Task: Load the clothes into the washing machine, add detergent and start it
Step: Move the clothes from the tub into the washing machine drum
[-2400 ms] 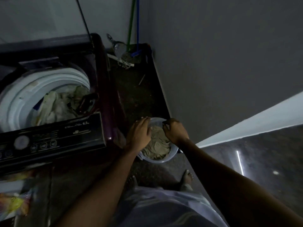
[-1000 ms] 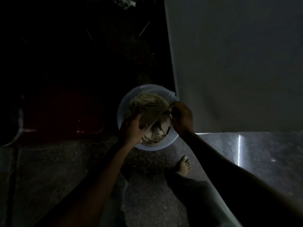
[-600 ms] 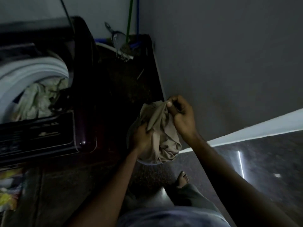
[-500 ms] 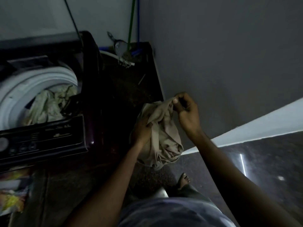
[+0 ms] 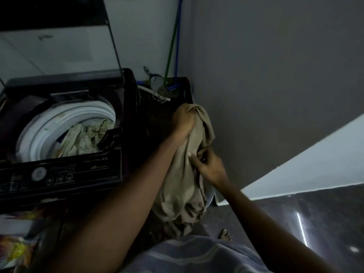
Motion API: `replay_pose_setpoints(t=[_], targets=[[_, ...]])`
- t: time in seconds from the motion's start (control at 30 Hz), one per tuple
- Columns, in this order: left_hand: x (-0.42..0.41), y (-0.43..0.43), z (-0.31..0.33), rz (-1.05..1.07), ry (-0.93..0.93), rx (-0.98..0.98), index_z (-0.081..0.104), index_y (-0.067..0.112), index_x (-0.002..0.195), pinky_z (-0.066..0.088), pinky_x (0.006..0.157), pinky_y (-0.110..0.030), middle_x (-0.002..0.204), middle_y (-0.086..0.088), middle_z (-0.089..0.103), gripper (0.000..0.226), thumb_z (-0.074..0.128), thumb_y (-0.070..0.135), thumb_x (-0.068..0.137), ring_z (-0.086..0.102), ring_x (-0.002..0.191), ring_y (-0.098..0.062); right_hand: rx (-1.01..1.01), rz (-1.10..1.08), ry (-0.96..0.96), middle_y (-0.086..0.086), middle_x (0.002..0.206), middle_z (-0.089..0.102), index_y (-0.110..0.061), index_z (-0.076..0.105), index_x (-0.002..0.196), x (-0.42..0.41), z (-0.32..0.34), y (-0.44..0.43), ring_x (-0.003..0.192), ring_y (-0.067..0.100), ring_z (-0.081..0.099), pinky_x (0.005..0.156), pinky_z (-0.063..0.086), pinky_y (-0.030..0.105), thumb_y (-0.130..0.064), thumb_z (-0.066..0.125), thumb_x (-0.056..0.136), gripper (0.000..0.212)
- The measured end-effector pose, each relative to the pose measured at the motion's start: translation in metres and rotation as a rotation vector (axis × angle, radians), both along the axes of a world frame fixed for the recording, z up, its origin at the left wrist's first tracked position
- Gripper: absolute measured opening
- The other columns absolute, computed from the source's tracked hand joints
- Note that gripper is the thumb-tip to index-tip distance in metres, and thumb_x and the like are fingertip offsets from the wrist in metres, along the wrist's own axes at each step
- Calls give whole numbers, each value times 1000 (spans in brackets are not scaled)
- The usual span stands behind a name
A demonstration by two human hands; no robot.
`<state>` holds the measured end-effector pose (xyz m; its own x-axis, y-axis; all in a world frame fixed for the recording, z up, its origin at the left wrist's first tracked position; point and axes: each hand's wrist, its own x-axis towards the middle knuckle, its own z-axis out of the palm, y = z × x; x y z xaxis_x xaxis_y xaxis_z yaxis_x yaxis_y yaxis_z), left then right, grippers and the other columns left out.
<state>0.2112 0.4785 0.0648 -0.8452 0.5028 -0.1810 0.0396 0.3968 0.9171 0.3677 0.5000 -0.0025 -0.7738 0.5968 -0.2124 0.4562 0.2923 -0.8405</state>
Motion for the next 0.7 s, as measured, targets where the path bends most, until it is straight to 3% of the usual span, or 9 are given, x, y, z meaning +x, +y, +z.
replay_pose_setpoints(t=[0.07, 0.1, 0.17, 0.23, 0.33, 0.4, 0.47, 0.6, 0.7], targets=[[-4, 2, 8, 1, -62, 64, 67, 8, 100, 53, 93, -48, 105, -14, 68, 24, 44, 15, 96, 64, 99, -30, -126, 139, -110, -13, 102, 63, -25, 56, 115, -11, 0, -10, 86, 5, 60, 80, 52, 32, -74, 54, 78, 61], [-5, 4, 11, -9, -118, 95, 67, 7, 101, 54, 92, -49, 104, -14, 68, 24, 46, 15, 96, 66, 97, -30, -113, 154, -114, -5, 96, 67, -21, 62, 103, -16, 0, -11, 82, 8, 63, 79, 54, 34, -66, 54, 85, 50], [-3, -2, 17, -57, -182, 124, 66, 6, 108, 56, 91, -43, 108, -14, 68, 21, 49, 13, 97, 66, 100, -29, -100, 47, 33, 5, 81, 65, -15, 62, 83, -29, 7, -7, 70, 5, 61, 69, 52, 26, -34, 55, 97, 24], [-2, -14, 13, -136, -182, 138, 63, 6, 116, 55, 83, -31, 113, -13, 67, 22, 58, 10, 96, 64, 104, -26, -125, -117, 211, 10, 94, 65, -5, 63, 99, -45, 23, 8, 77, 4, 60, 65, 49, 14, -8, 48, 98, 15], [0, -40, -8, -238, -124, 101, 55, 14, 133, 50, 88, -22, 124, -3, 61, 58, 79, 26, 82, 59, 114, -17, -254, -274, 253, 14, 105, 63, -3, 57, 109, -70, 47, 39, 90, 20, 61, 80, 55, 31, -25, 49, 99, 26], [1, -54, -31, -282, -15, -60, 42, 19, 146, 46, 101, -33, 140, 0, 50, 96, 87, 46, 66, 51, 125, -16, -311, -329, 235, 11, 109, 64, -5, 57, 115, -83, 61, 54, 97, 23, 63, 90, 54, 42, -43, 51, 95, 43], [3, -64, -54, -294, 62, -235, 38, 20, 148, 46, 105, -44, 147, -4, 46, 109, 84, 61, 58, 49, 130, -24, -367, -357, 263, 9, 119, 61, -5, 51, 129, -90, 71, 62, 105, 23, 61, 98, 50, 43, -46, 52, 94, 54], [-1, -72, -72, -194, -41, -304, 64, 9, 118, 53, 92, -45, 116, -14, 67, 40, 63, 39, 92, 63, 108, -33, -479, -351, 282, 9, 116, 64, -5, 46, 135, -88, 72, 72, 102, 24, 64, 92, 54, 42, -40, 57, 93, 56], [-7, -70, -59, -68, -142, -115, 65, 9, 103, 52, 89, -45, 106, -14, 67, 24, 48, 26, 100, 64, 101, -32, -570, -385, 257, 18, 127, 58, -6, 39, 141, -81, 67, 79, 103, 29, 64, 85, 57, 43, -44, 66, 86, 72]])
